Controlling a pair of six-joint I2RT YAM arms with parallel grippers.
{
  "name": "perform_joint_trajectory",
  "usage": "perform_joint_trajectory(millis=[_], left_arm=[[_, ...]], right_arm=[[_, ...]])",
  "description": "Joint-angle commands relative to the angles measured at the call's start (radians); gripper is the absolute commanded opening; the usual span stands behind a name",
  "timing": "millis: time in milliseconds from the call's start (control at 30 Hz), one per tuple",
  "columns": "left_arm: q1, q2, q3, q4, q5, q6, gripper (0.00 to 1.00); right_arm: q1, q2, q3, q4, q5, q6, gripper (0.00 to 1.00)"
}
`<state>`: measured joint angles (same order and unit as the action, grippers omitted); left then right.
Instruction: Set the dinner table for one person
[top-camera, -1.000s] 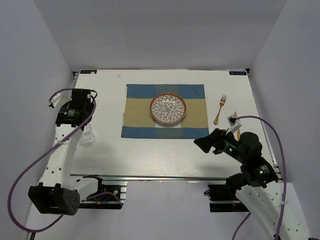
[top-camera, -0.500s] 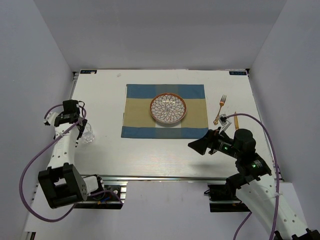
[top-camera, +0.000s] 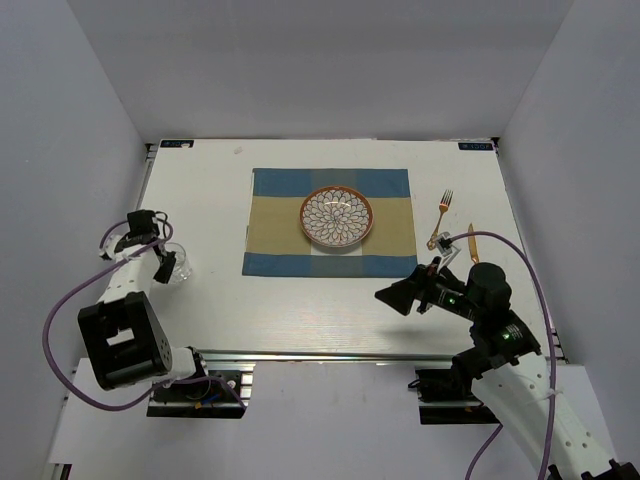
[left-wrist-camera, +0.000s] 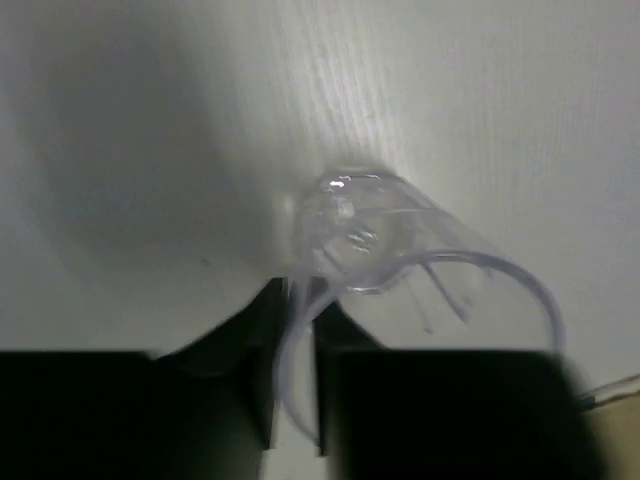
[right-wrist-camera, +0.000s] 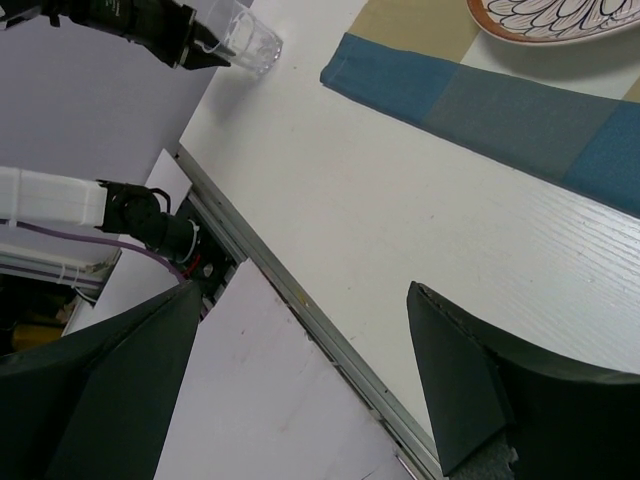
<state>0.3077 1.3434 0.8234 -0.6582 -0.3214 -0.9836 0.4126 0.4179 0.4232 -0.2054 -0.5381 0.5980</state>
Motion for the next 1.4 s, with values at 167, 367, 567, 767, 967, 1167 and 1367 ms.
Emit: perform_joint_trajectory(millis=[167, 367, 567, 767, 967, 1167, 1367], left_arm=[[-0.033, -0.088, 0.106, 0.001, 0.094, 0.159, 0.00], [-0.189, -0.092, 0.212, -0.029, 0.353, 0.328, 0.00], [-0.545, 0.031, 0.396, -0.112, 0.271, 0.324, 0.00], [-0.841, 0.239, 0.594, -0.195, 0.133, 0.266, 0.00], [-0.978, 0.350, 0.758, -0.240, 0.094, 0.247, 0.00], [-1.052, 0.361, 0.822, -0.215, 0.105, 0.229, 0.00], [-1.084, 0.367, 0.862, -0.219, 0.110, 0.215, 0.00]], right_arm=[[0.008, 0.106, 0.127, -0.037, 0.084, -0.087, 0.79], [0.063, 0.457, 0.412, -0.170, 0.265, -0.208, 0.71], [0.224, 0.800, 0.849, -0.310, 0.568, -0.264, 0.69], [0.377, 1.045, 1.147, -0.428, 0.828, -0.257, 0.68], [0.394, 1.073, 1.086, -0.376, 0.880, -0.256, 0.68], [0.390, 1.066, 1.010, -0.336, 0.912, -0.238, 0.66], [0.385, 1.087, 0.985, -0.312, 0.914, -0.230, 0.64]])
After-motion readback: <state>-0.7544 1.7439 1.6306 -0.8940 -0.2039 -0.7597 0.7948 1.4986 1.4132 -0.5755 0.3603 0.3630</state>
